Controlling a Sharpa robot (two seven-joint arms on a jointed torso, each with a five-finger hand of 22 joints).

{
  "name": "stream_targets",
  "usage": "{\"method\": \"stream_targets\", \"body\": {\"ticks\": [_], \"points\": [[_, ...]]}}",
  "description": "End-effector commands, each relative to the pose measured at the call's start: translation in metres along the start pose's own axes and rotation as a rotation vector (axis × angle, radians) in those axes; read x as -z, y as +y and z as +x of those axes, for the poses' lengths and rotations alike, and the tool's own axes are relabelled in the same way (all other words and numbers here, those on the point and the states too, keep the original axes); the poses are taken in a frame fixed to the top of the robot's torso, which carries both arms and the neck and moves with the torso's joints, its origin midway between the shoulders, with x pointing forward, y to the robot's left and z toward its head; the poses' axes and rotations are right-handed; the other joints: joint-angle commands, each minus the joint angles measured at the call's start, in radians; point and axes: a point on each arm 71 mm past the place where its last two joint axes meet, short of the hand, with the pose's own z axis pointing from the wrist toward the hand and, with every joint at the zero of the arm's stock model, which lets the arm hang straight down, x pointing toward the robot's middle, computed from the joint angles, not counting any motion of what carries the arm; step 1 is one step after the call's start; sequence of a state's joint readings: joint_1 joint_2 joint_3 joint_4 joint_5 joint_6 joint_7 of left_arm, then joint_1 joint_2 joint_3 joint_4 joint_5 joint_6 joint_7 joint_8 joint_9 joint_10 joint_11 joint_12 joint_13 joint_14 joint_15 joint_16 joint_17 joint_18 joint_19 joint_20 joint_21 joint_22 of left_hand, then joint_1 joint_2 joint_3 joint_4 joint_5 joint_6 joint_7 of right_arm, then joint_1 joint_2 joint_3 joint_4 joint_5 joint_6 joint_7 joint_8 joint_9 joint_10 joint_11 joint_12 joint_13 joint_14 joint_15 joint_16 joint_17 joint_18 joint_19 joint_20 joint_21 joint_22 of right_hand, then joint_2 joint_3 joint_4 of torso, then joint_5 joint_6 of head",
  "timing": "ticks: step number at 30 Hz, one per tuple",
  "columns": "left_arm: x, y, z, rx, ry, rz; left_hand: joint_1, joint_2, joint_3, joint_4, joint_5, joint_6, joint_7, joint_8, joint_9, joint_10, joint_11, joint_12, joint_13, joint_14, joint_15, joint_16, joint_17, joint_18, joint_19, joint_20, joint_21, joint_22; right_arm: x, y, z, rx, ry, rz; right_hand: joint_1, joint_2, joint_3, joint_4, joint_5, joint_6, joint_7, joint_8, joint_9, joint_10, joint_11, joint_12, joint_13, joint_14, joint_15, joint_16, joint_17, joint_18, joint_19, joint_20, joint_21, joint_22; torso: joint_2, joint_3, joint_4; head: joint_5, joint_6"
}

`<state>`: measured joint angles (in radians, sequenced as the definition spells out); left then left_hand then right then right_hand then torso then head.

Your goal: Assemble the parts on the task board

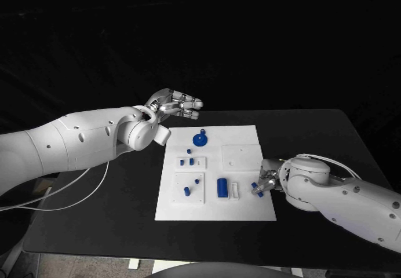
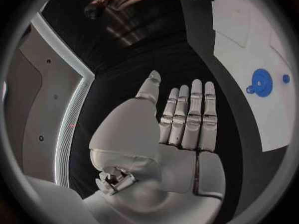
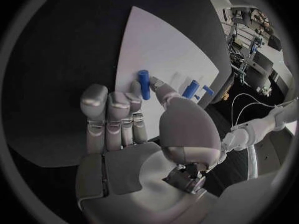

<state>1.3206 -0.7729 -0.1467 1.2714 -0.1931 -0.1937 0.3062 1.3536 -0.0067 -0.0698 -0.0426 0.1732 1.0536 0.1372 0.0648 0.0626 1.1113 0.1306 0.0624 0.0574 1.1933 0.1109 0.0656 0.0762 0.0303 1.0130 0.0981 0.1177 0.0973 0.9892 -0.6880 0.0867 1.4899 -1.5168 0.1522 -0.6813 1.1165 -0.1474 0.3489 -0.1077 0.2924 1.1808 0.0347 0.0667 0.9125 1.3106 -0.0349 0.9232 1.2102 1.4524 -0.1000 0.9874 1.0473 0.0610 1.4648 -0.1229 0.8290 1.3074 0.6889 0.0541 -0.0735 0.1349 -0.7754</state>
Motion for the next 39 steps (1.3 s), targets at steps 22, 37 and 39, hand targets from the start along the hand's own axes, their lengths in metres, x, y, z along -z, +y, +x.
{"method": "stream_targets", "body": {"ticks": [22, 37, 39], "points": [[0.0, -0.001, 0.001, -0.014, 0.005, -0.005, 0.001, -0.015, 0.009, 0.015, -0.003, -0.015, 0.004, 0.0, 0.0, -0.007, 0.003, -0.001, 0.001, -0.005, 0.004, -0.001, 0.002, 0.007, -0.002, 0.002, 0.008, -0.005, -0.002, -0.013, 0.027, -0.201, 0.09, 0.056, -0.078, 0.067, 0.316, -0.166, 0.387, -0.016, 0.04, -0.004, -0.748, -0.002, -0.002, 0.0, -0.003, -0.003, 0.003, 0.005, 0.013, 0.012, 0.019, 0.006, 0.086, 0.109, -0.001, -0.0009, -0.0014, 0.005, 0.0], [0.0, -0.001, 0.002, -0.016, 0.007, -0.009, 0.001, -0.017, 0.011, 0.018, -0.002, -0.016, 0.004, 0.0, 0.0, -0.01, 0.004, -0.001, 0.001, -0.005, 0.004, -0.002, 0.002, 0.007, -0.002, 0.002, 0.01, -0.006, 0.012, 0.002, 0.02, -0.449, 0.127, -0.006, -0.068, 0.081, 0.184, -0.161, 0.333, 0.0, 0.033, -0.003, -0.758, -0.002, -0.004, -0.005, -0.008, -0.002, 0.0, -0.002, 0.005, 0.006, 0.029, 0.003, 0.062, 0.108, 0.001, -0.0008, -0.0003, 0.004, -0.002], [0.0, 0.0, 0.002, -0.016, 0.007, -0.01, 0.0, -0.017, 0.011, 0.019, -0.002, -0.014, 0.004, 0.001, 0.0, -0.01, 0.004, -0.001, 0.001, -0.005, 0.004, -0.002, 0.002, 0.007, -0.002, 0.002, 0.01, -0.007, 0.012, 0.005, 0.02, -0.481, 0.145, -0.009, -0.066, 0.087, 0.161, -0.159, 0.341, 0.002, 0.033, -0.003, -0.761, -0.002, -0.005, -0.006, -0.009, -0.002, 0.001, -0.003, 0.004, 0.006, 0.03, 0.004, 0.059, 0.109, 0.001, -0.0003, -0.0004, 0.006, -0.001]]}}
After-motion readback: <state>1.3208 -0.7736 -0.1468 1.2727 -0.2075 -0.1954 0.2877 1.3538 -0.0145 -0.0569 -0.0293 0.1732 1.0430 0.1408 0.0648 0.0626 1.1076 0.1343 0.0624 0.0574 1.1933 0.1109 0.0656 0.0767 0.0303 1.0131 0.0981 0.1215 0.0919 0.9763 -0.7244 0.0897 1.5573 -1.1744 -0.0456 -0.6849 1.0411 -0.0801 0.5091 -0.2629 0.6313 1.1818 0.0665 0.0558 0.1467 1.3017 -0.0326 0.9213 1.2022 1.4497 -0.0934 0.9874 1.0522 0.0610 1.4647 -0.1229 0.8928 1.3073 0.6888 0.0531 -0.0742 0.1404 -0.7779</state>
